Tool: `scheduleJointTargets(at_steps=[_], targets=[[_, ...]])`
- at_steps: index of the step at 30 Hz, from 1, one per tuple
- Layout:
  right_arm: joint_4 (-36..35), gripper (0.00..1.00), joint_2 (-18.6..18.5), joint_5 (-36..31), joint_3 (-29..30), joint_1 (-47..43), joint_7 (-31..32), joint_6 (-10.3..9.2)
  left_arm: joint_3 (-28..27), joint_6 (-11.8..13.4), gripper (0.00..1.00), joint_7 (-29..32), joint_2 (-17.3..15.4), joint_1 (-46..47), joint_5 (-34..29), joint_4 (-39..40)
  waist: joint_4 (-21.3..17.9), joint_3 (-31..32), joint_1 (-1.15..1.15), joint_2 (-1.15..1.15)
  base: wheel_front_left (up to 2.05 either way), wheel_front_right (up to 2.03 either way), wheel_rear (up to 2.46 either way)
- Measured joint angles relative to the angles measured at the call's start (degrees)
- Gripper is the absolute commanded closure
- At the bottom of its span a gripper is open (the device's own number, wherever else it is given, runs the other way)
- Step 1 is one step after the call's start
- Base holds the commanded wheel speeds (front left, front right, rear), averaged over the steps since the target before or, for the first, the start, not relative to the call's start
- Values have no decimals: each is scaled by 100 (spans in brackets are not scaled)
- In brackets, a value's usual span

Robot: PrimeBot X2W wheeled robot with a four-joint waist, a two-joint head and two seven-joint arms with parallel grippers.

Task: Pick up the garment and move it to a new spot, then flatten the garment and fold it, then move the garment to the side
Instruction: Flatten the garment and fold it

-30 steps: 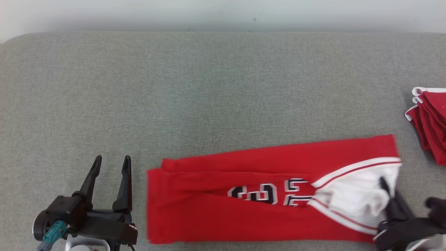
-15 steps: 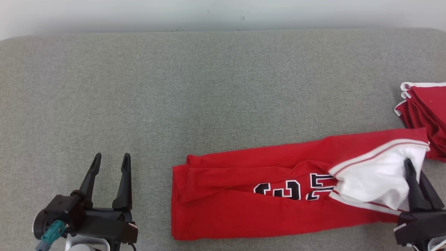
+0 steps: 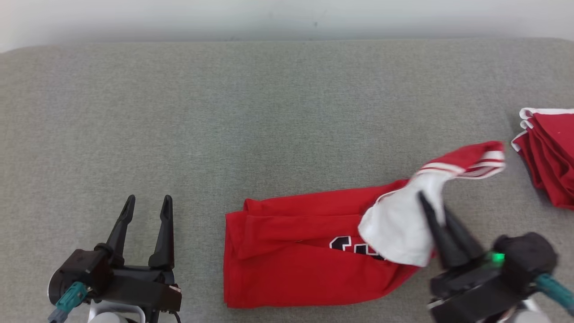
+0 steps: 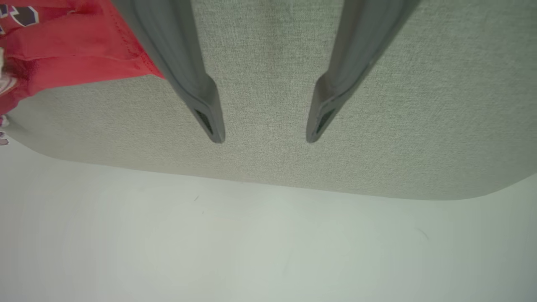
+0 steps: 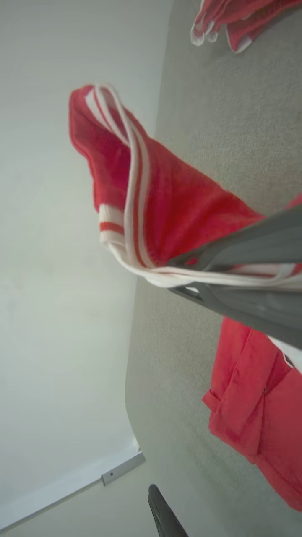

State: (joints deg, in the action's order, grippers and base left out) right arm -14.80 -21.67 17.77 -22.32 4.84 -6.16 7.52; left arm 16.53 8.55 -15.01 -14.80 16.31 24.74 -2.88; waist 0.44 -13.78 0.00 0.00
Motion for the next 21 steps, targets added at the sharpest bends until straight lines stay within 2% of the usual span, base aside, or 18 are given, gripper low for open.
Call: scheduleJointTargets(at_steps=[4,9,15,21], targets=[[-53,100,127,94,-530,135,264,0,-8,-51,0,0,59,2,0,-16,90,21,0,0,0,0,0],[218,100,200,366,-1332,305,522,0,-14,-121,0,0,122,1,0,-48,214,44,0,0,0,0,0],[945,100,453,664,-1971,756,512,0,-19,-178,0,0,210,6,-11,-67,329,10,0,0,0,0,0],[1692,100,767,990,-2338,1179,355,-1,-16,-230,0,0,279,27,-42,-104,413,-68,0,0,0,0,0]])
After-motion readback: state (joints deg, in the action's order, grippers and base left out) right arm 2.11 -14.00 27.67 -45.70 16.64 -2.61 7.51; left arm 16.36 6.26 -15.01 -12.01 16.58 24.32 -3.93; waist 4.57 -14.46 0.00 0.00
